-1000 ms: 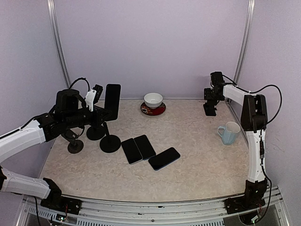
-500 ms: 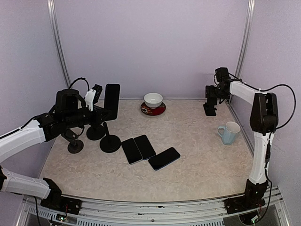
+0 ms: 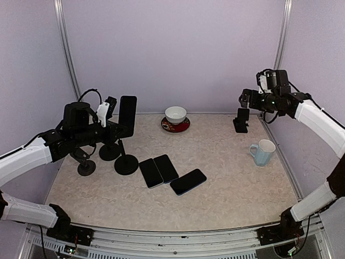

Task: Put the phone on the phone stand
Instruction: Pass from the right arm to the left

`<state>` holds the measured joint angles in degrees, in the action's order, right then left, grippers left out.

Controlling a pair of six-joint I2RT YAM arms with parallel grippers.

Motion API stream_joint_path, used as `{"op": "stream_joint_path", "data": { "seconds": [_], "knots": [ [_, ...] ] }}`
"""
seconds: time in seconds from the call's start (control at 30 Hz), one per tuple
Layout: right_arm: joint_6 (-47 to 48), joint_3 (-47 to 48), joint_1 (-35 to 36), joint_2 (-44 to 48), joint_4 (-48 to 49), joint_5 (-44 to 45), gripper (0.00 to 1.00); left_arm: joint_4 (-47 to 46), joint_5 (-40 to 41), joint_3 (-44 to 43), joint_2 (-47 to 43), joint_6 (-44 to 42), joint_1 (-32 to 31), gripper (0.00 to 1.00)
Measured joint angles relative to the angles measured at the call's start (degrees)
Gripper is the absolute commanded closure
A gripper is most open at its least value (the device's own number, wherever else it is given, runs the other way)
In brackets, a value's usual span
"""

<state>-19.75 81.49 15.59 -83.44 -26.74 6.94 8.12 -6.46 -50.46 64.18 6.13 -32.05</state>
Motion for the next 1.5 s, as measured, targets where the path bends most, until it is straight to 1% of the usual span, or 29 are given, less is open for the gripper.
{"op": "stream_joint_path", "data": {
  "seconds": [0.1,0.23,0.37,0.5,0.67,0.8,1.03,1.27,1.5],
  "knots": [
    [-2.5,-6.4,2.2,6.8,0.1,-3.9,0.0,0.0,-0.1,0.0,0.0,0.0,0.1,1.0],
    [-6.1,-10.2,5.2,13.1,0.4,-8.9,0.0,0.1,-1.3,-0.8,0.8,-0.2,-0.2,1.0],
    [-8.7,-10.8,7.1,16.9,2.3,-15.6,0.0,0.0,-1.8,-4.4,3.5,-0.2,-2.3,1.0],
    [-10.4,-10.8,9.2,19.6,4.8,-20.8,0.0,-0.7,-1.8,-10.1,8.0,-0.6,-6.6,1.0],
    [-12.1,-10.8,9.8,22.5,6.7,-23.7,0.0,-2.3,-2.4,-17.1,15.6,-0.6,-9.9,1.0],
    [-12.9,-10.4,9.8,23.0,7.5,-24.3,0.0,-4.8,-3.4,-20.6,21.2,-0.3,-11.3,1.0],
    [-13.0,-9.8,9.8,22.9,7.3,-24.0,0.0,-9.5,-6.4,-23.2,27.7,1.4,-13.6,1.0],
    [-12.4,-9.6,9.8,22.3,7.1,-20.0,0.0,-12.8,-7.8,-23.9,30.3,2.7,-16.2,1.0],
    [-8.3,-11.5,10.3,19.9,6.3,-15.3,0.0,-16.1,-7.9,-24.2,32.3,3.3,-19.7,1.0]
  ]
}}
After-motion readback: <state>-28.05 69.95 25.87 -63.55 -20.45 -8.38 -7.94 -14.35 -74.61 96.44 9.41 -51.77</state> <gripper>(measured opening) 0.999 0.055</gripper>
